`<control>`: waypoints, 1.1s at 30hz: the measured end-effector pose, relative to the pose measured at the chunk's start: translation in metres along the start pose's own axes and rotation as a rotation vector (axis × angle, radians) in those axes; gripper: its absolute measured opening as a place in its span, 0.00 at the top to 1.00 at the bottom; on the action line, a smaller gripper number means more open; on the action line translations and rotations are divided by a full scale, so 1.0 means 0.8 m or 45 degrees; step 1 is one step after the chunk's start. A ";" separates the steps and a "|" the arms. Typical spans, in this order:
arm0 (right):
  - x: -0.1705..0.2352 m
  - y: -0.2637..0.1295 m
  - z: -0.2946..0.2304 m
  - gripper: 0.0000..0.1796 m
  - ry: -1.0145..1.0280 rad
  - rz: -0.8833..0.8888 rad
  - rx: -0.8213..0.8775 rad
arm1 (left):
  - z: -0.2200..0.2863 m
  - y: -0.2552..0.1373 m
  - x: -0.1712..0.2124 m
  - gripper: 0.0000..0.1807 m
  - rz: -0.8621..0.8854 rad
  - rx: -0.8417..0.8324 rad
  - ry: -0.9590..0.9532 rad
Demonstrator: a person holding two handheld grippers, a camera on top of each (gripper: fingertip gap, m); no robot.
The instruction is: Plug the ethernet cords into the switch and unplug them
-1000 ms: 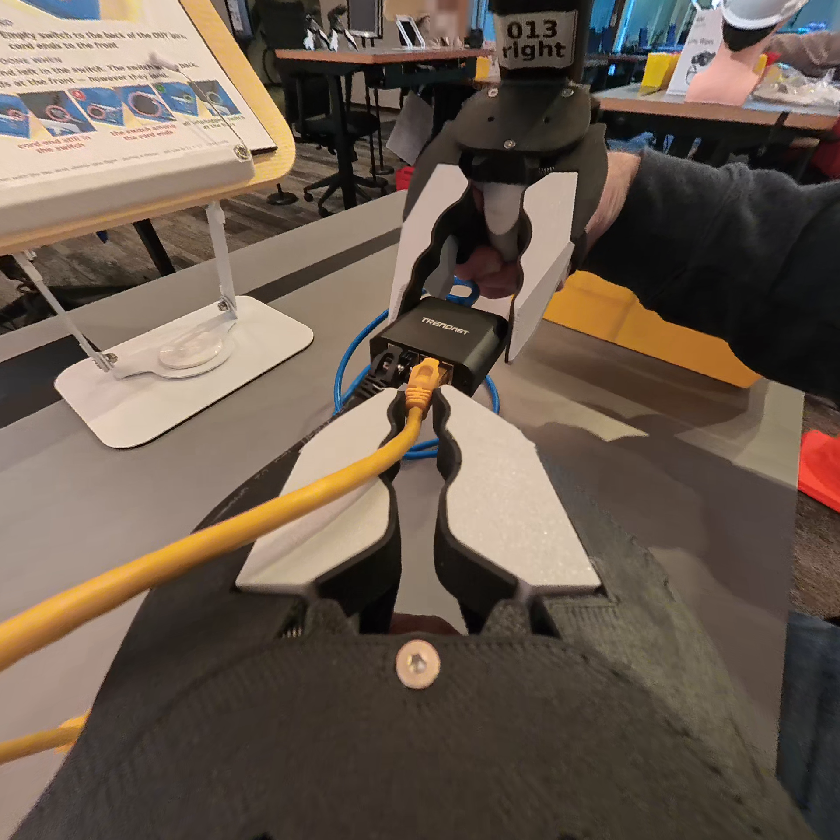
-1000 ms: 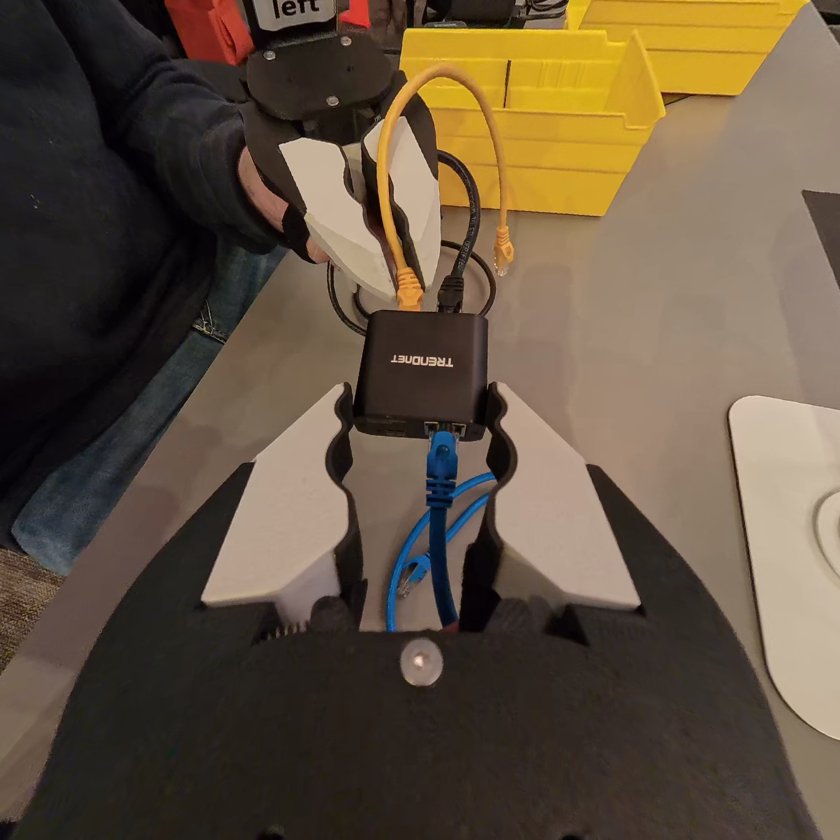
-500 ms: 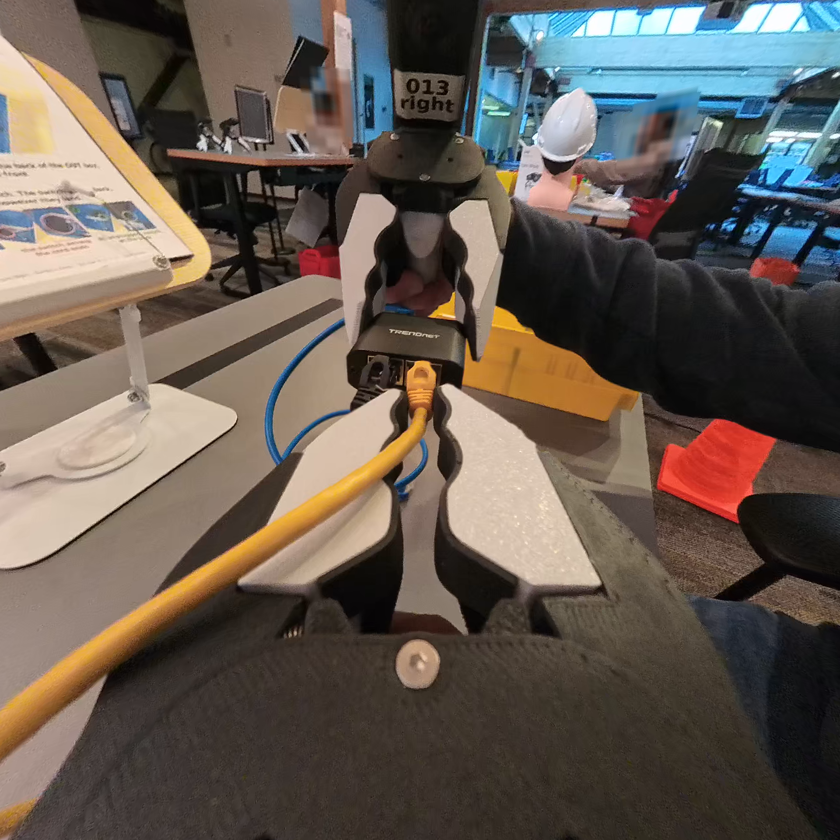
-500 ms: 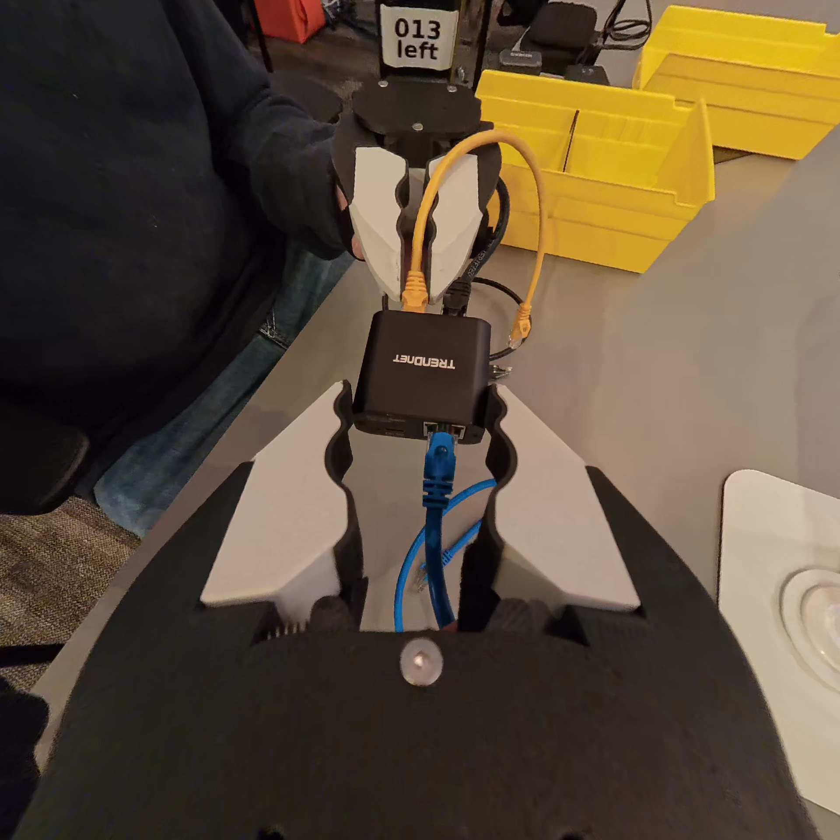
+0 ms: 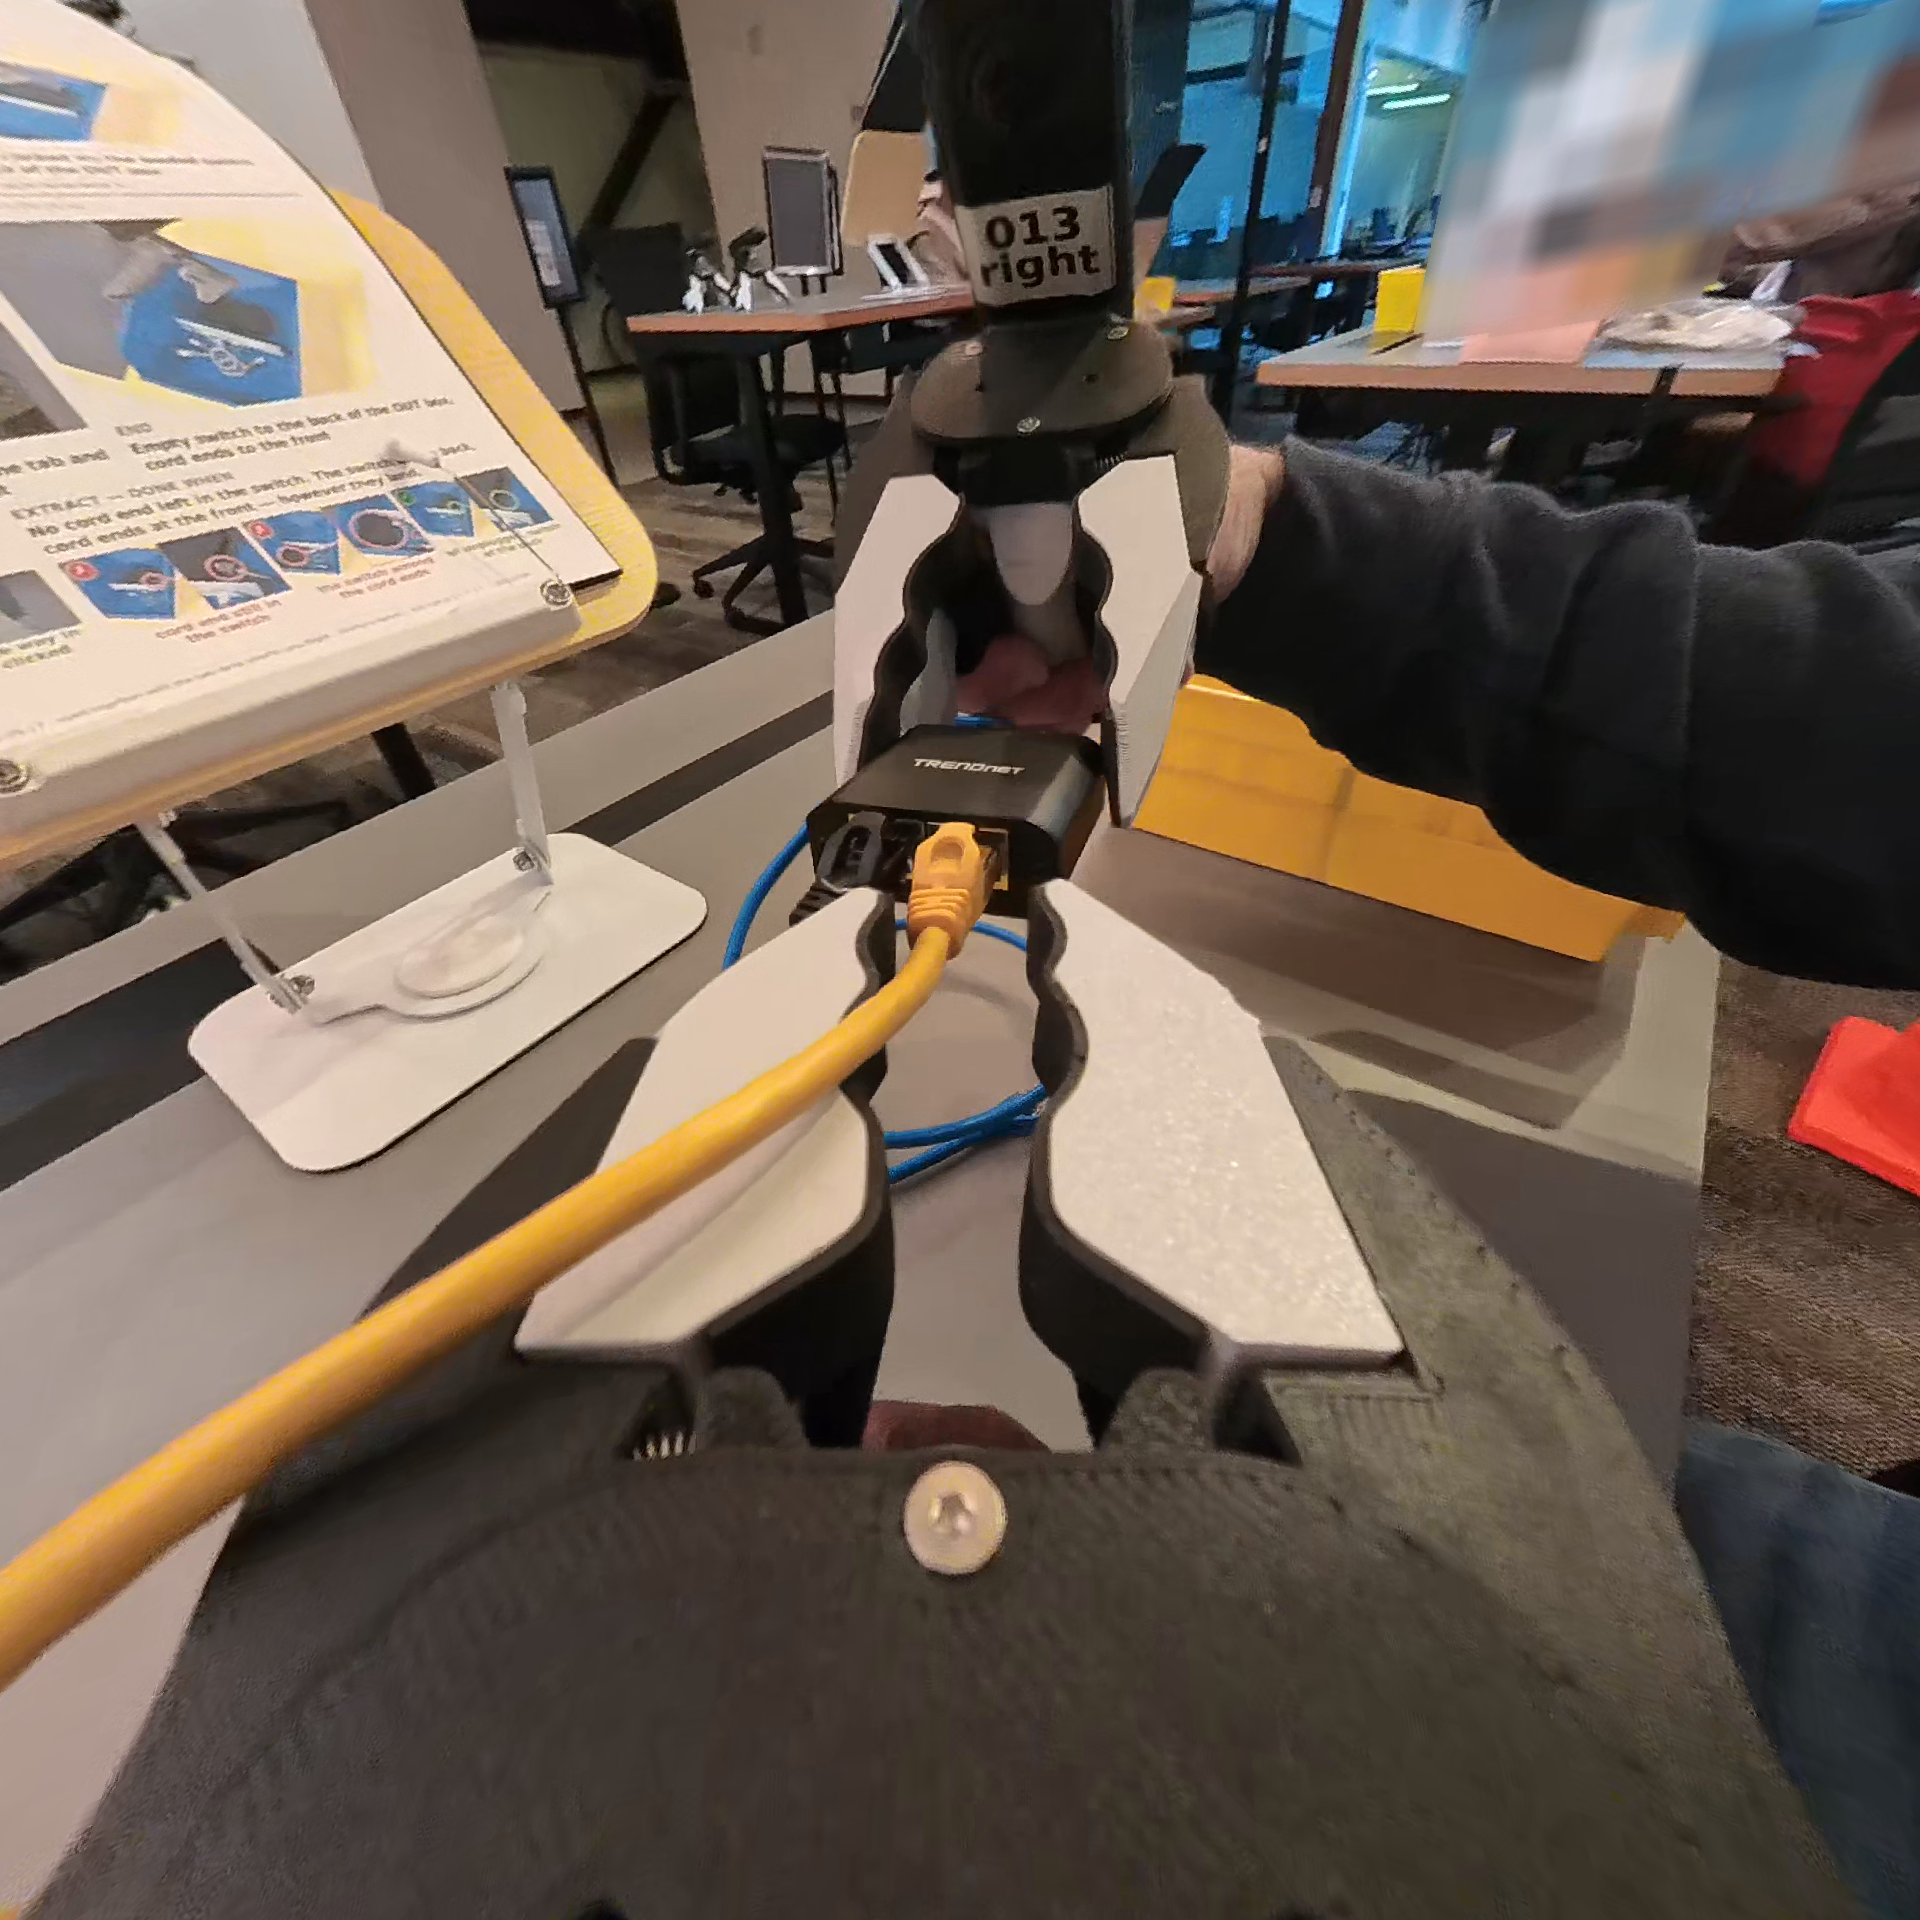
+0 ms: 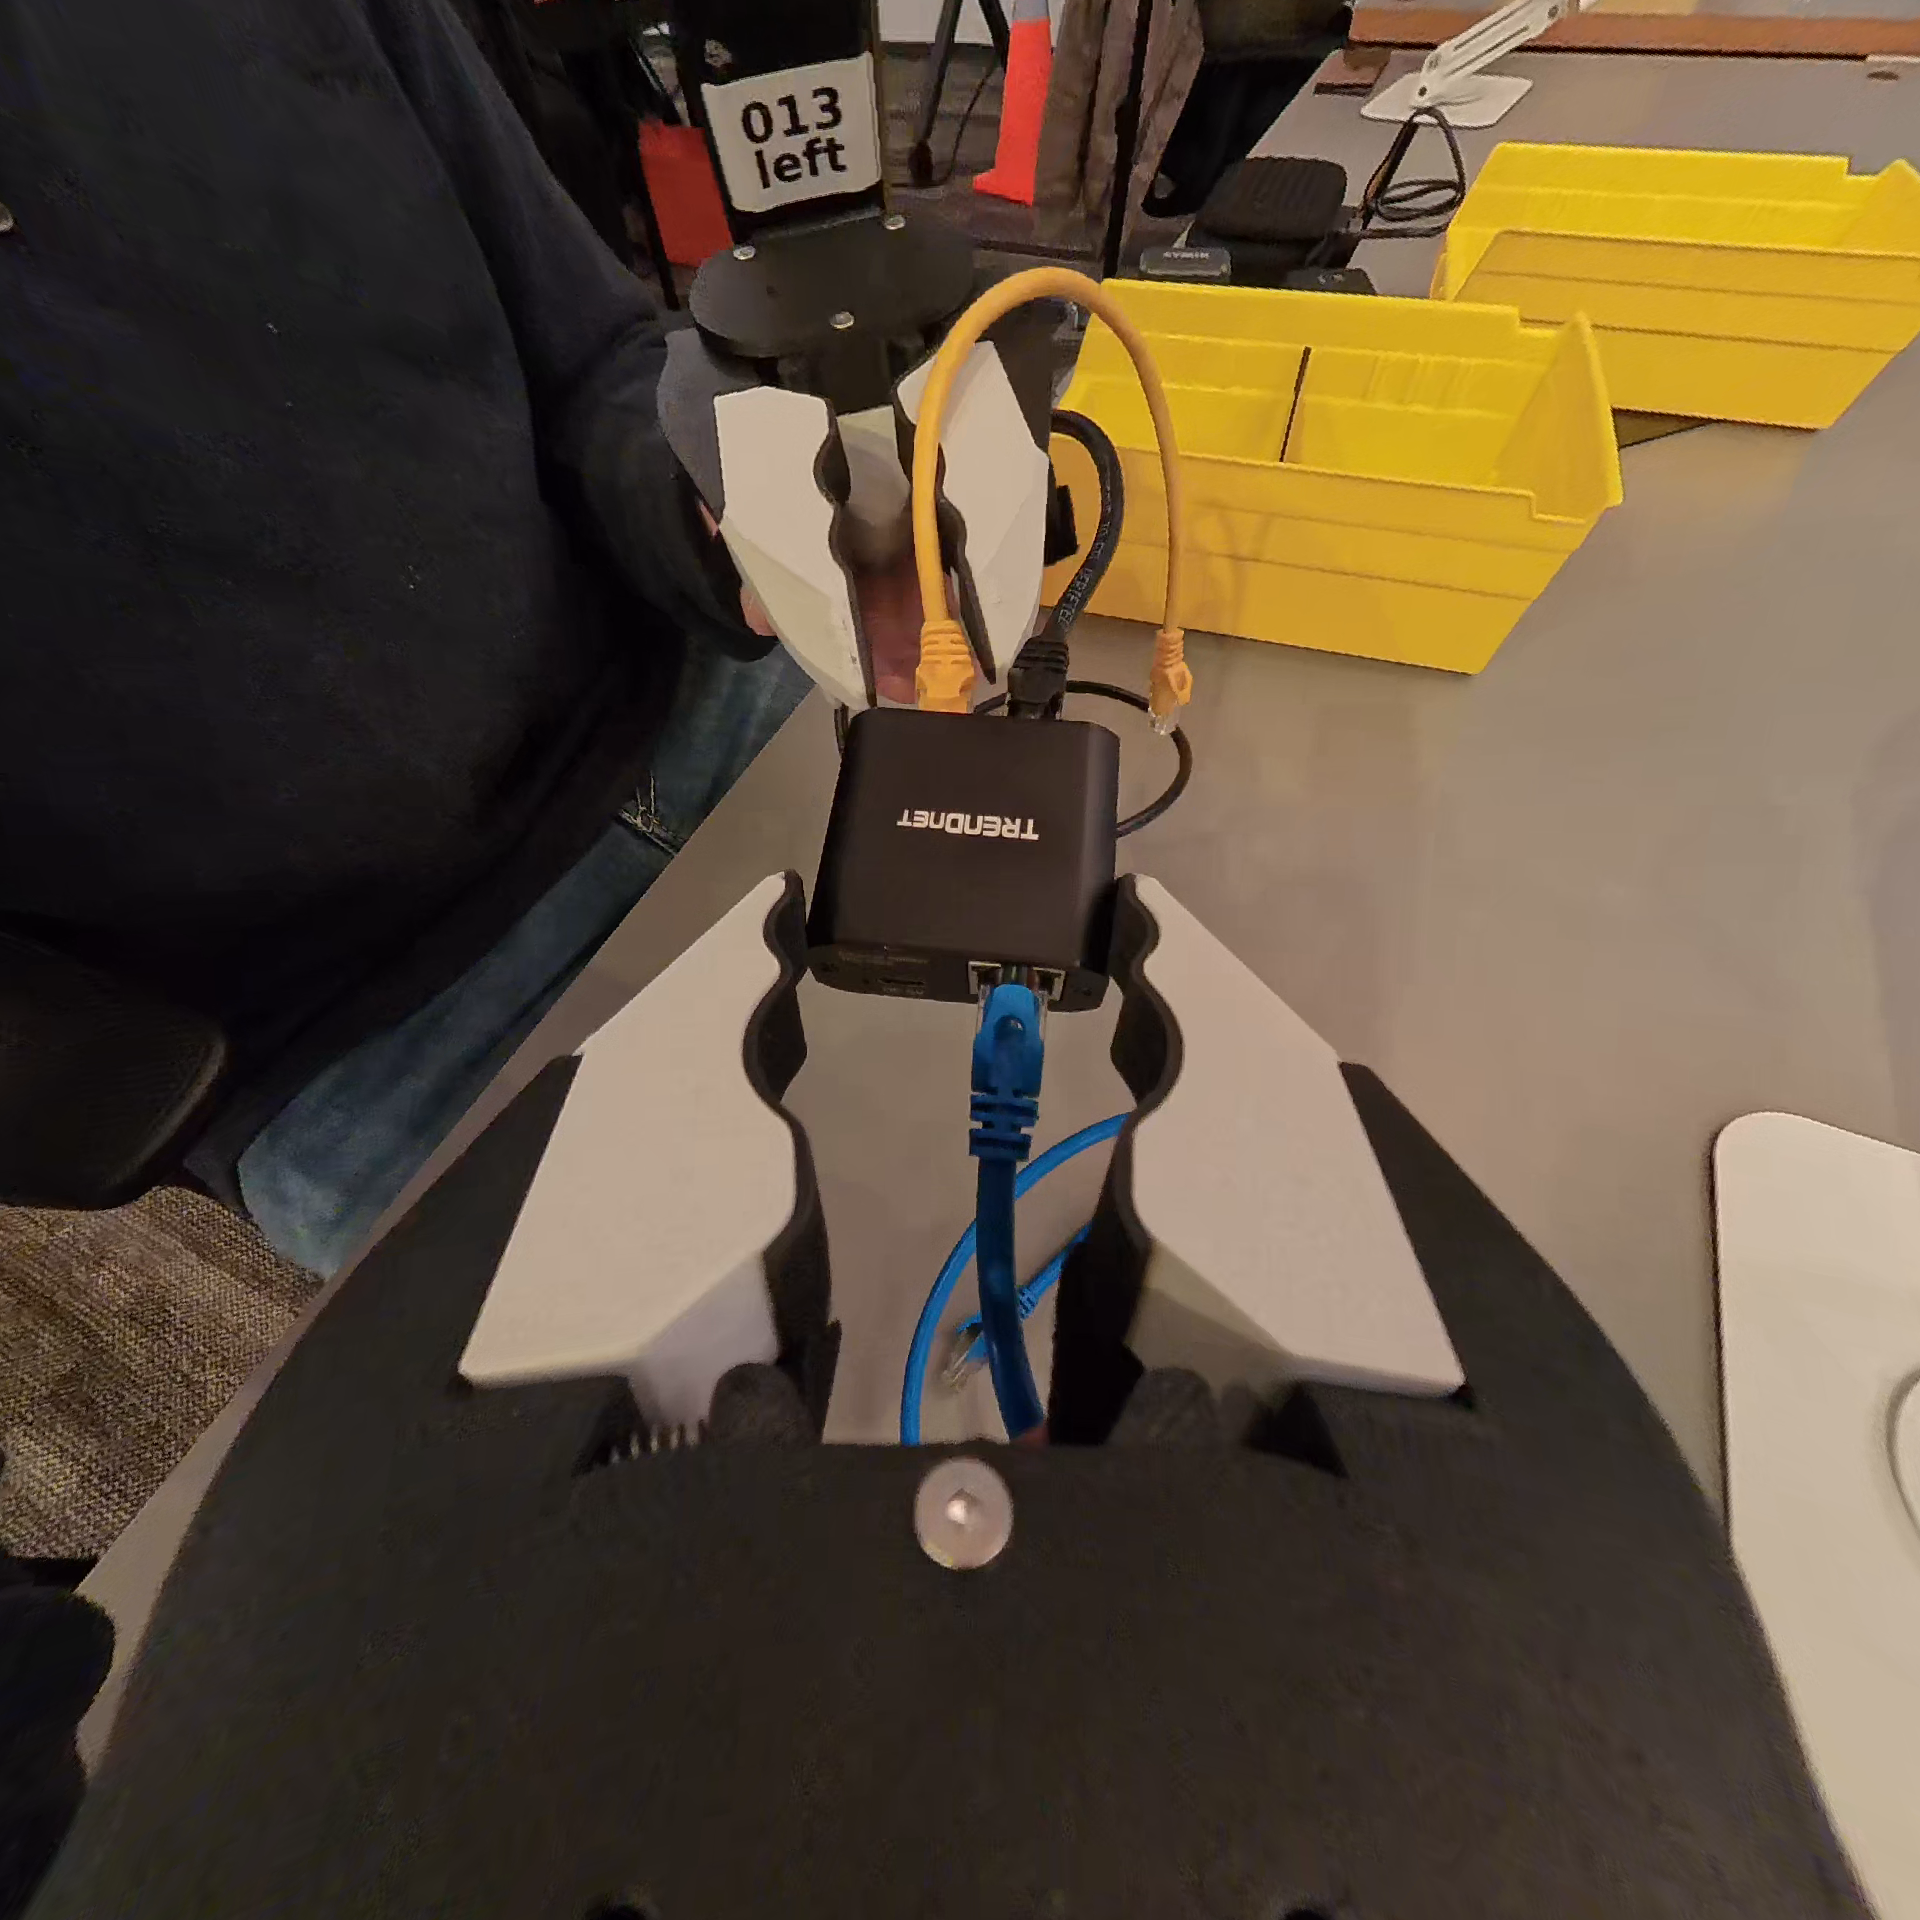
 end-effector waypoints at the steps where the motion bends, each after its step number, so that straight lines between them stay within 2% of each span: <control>1: 0.001 -0.001 0.000 0.68 0.003 0.003 -0.003 | 0.001 0.001 0.000 0.86 -0.012 -0.016 0.010; 8: 0.011 -0.006 0.011 0.68 0.060 0.029 -0.016 | -0.001 0.014 0.009 0.82 -0.134 -0.123 0.052; 17: 0.015 -0.008 0.019 0.68 0.075 0.030 -0.002 | -0.002 0.017 0.018 0.76 -0.197 -0.151 0.049; 23: 0.017 -0.012 0.024 0.68 0.084 0.023 0.031 | -0.005 0.017 0.027 0.67 -0.230 -0.186 0.027; 26: 0.021 -0.012 0.027 0.68 0.091 0.003 0.067 | -0.013 0.016 0.036 0.68 -0.232 -0.218 -0.009; 28: 0.023 -0.014 0.032 0.68 0.099 -0.004 0.110 | -0.018 0.016 0.041 0.64 -0.222 -0.251 -0.045; 33: 0.032 -0.012 0.045 0.68 0.125 -0.064 0.304 | -0.019 0.015 0.057 0.62 -0.204 -0.231 -0.196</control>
Point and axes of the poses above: each gripper's, where its closed fingertips meet, y out along the fingers, x out of its underside, z = x × y across the jaws, the point moved 1 cm from there along -y, back along the fingers, and after that the axes turned 10 degrees about y, right-handed, at the moved point
